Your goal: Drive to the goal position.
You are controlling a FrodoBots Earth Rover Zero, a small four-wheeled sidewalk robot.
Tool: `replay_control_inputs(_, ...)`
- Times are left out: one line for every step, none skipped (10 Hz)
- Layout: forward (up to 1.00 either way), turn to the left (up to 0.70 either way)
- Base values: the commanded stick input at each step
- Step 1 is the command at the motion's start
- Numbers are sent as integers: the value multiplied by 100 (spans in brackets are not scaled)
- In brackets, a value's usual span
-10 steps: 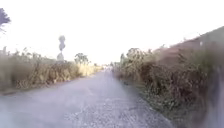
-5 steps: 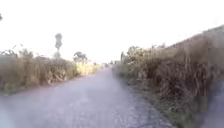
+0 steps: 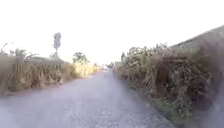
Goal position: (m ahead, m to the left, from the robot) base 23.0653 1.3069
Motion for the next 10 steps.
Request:
replay_control_inputs(100,0)
replay_control_inputs(100,0)
replay_control_inputs(100,0)
replay_control_inputs(100,0)
replay_control_inputs(100,0)
replay_control_inputs(100,0)
replay_control_inputs(100,0)
replay_control_inputs(100,0)
replay_control_inputs(100,0)
replay_control_inputs(100,0)
